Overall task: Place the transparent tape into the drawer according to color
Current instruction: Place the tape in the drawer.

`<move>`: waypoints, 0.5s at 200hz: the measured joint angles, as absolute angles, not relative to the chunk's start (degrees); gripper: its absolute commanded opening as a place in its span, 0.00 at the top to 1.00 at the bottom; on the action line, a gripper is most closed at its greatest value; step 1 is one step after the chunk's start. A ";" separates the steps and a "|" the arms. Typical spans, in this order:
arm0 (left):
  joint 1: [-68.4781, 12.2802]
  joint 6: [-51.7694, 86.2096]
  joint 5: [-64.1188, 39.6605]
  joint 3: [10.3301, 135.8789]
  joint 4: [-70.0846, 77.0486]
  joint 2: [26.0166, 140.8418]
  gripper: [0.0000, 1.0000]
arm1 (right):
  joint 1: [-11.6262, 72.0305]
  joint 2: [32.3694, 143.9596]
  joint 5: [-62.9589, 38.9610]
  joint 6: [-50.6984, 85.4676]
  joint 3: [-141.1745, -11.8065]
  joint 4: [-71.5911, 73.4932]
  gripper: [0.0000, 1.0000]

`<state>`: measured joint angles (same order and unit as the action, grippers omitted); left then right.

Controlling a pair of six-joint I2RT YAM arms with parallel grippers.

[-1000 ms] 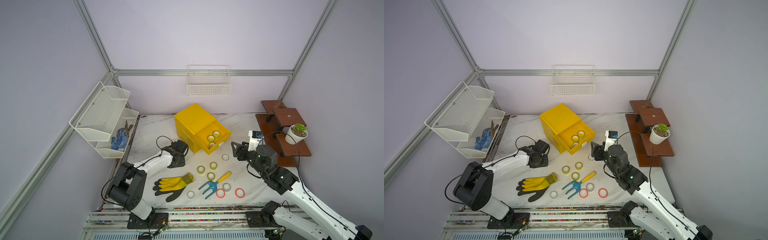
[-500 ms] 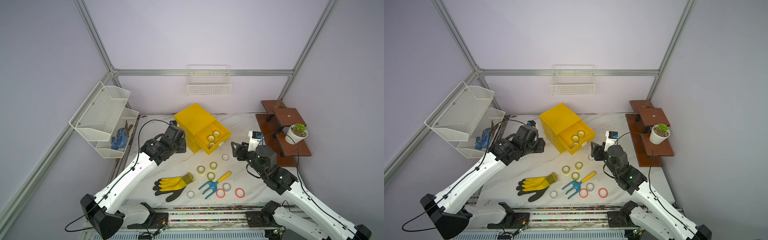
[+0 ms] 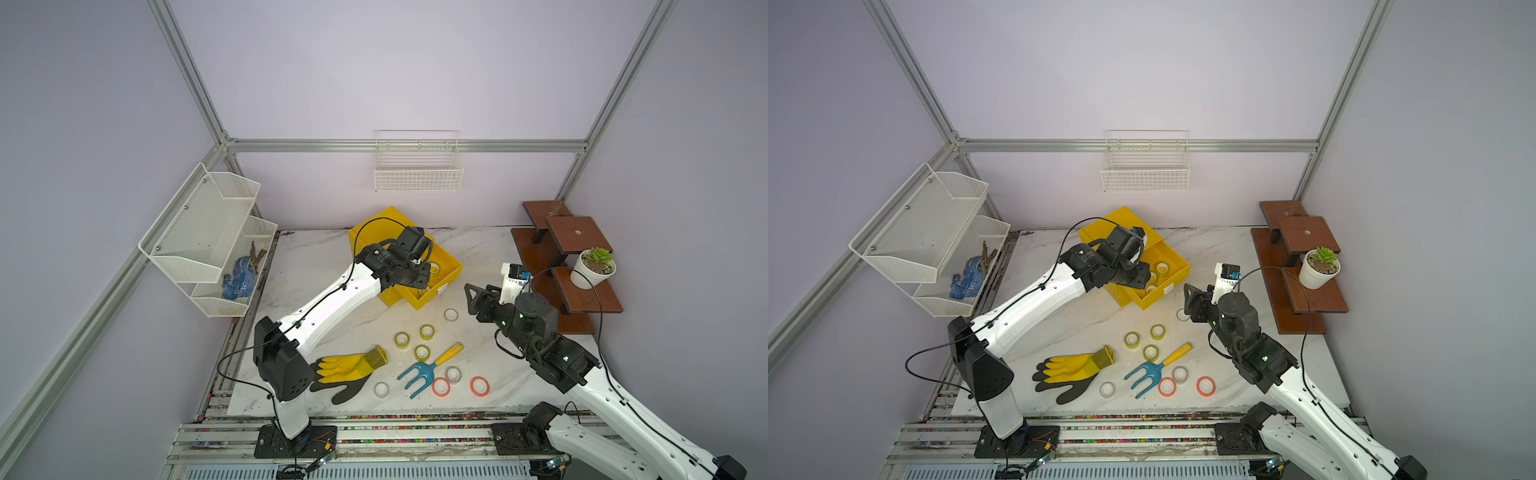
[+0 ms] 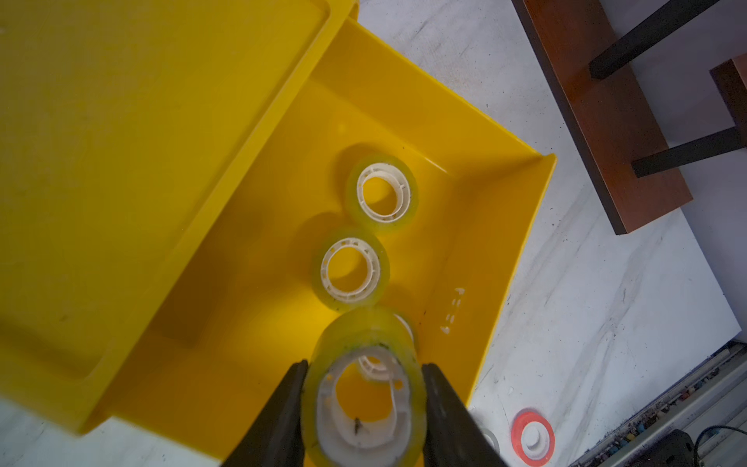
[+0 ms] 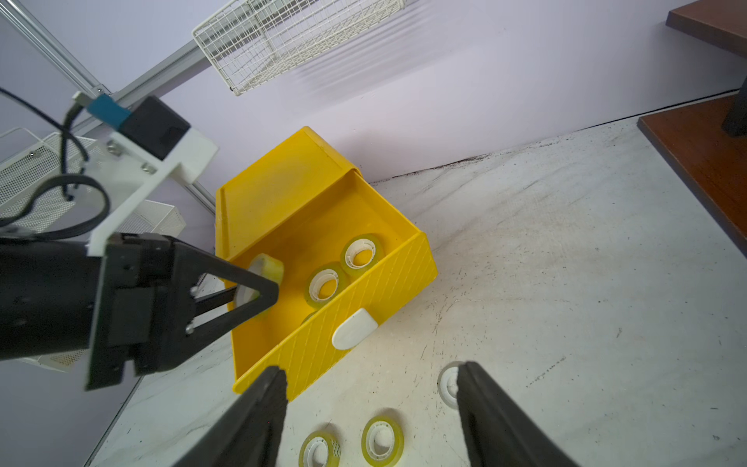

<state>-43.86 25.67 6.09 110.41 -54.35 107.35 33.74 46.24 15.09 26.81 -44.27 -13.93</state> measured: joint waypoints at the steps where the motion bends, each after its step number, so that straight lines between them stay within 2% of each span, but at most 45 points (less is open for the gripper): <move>1: -43.86 25.65 6.04 110.54 -54.35 107.48 0.56 | 33.74 46.24 15.11 26.81 -44.27 -13.96 0.29; 41: -44.03 24.43 5.80 116.57 -54.26 113.73 0.54 | 33.74 45.87 15.44 26.98 -43.79 -14.57 0.29; 74: -44.01 23.70 6.33 119.17 -53.93 116.20 0.35 | 33.74 45.84 15.35 26.98 -43.79 -14.61 0.28; 100: -44.01 23.31 6.74 120.03 -53.69 117.14 0.25 | 33.74 45.84 14.92 27.00 -43.79 -14.61 0.28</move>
<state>-44.01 23.31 6.74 120.03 -53.69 117.14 33.74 45.84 14.92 27.00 -43.79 -14.61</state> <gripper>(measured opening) 0.715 0.721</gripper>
